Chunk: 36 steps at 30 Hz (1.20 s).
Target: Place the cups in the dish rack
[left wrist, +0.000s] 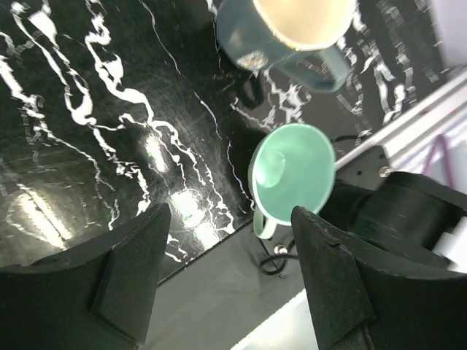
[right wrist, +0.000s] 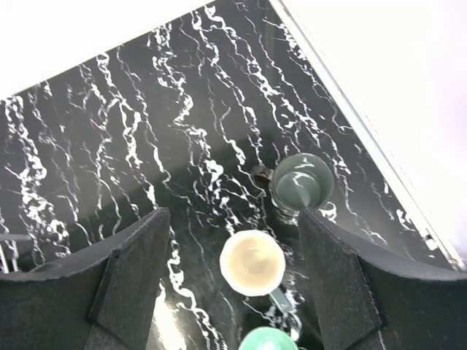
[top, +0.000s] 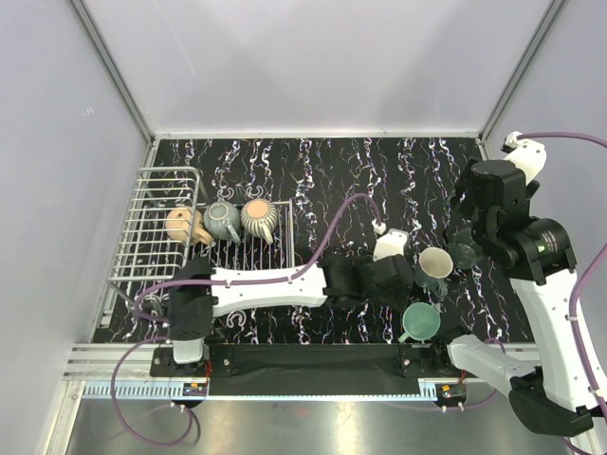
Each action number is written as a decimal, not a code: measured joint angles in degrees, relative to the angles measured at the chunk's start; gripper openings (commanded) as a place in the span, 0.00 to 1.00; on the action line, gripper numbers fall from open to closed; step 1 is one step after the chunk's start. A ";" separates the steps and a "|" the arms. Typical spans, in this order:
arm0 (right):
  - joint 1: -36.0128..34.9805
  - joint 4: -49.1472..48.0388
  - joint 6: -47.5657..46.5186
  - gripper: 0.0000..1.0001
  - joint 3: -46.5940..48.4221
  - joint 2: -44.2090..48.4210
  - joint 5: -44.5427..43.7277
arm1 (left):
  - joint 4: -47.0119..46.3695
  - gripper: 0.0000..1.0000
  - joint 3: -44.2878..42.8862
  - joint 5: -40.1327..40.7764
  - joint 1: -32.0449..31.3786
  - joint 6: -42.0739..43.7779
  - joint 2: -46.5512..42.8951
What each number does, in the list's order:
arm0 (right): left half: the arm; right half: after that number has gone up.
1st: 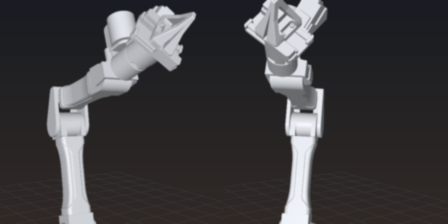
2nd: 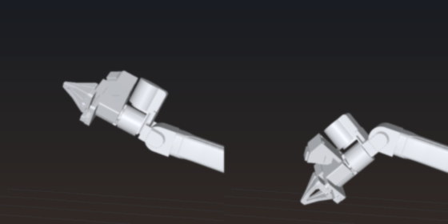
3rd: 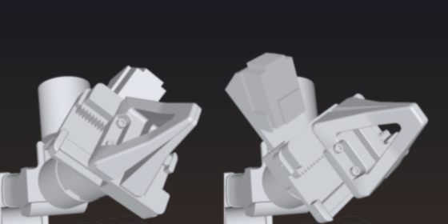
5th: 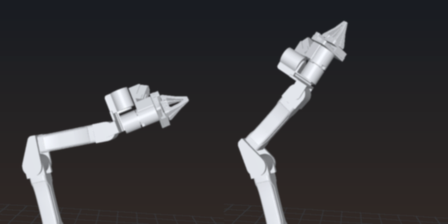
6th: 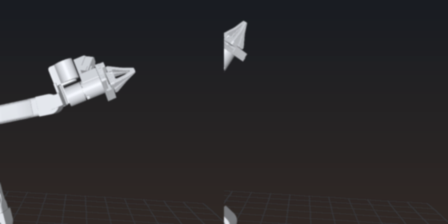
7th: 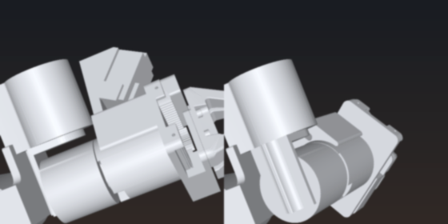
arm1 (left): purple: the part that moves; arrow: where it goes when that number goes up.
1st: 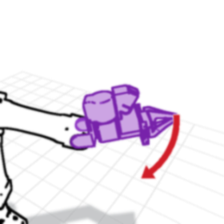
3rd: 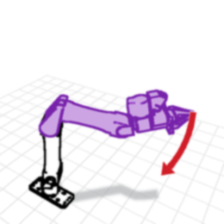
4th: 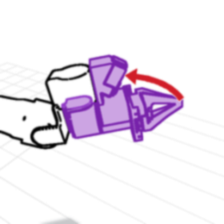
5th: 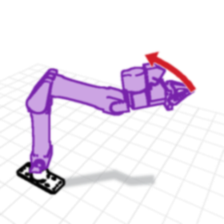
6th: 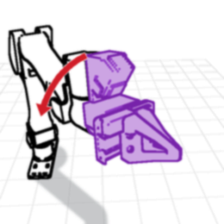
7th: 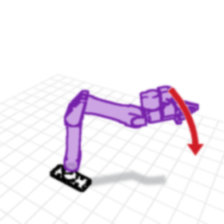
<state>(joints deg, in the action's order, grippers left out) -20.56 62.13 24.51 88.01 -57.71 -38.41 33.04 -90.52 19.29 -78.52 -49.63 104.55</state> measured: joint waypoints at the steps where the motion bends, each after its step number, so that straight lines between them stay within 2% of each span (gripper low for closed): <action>1: 0.00 0.44 -0.35 0.78 0.00 0.28 0.00 | -0.02 0.69 -0.35 -0.09 -0.20 0.13 1.16; 13: 0.00 1.25 -1.44 0.79 -0.87 1.11 3.23 | -0.31 0.63 -8.02 -5.01 -2.23 0.00 14.84; 24: 0.02 2.12 -1.42 0.79 -2.64 2.40 6.67 | -0.31 0.59 -11.30 -6.73 -2.32 -0.11 20.39; 31: 0.02 2.25 -1.62 0.79 -2.97 2.67 8.28 | -0.37 0.40 -11.43 -7.37 -2.16 -0.37 21.44; 33: 0.02 2.25 -1.66 0.80 -3.21 2.78 9.25 | -0.46 0.28 -11.43 -7.41 -2.05 -0.44 21.44; 35: 0.02 2.25 -1.75 0.80 -3.65 2.89 10.86 | -0.42 0.09 -11.43 -7.52 -1.90 -0.42 21.46; 36: 0.02 2.25 -1.79 0.80 -3.87 2.91 11.76 | -0.15 0.04 -11.47 -7.50 -1.73 -0.33 21.46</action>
<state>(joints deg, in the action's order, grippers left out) -20.53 64.38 22.72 84.14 -54.81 -26.65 32.88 -102.00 11.79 -80.25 -49.95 126.02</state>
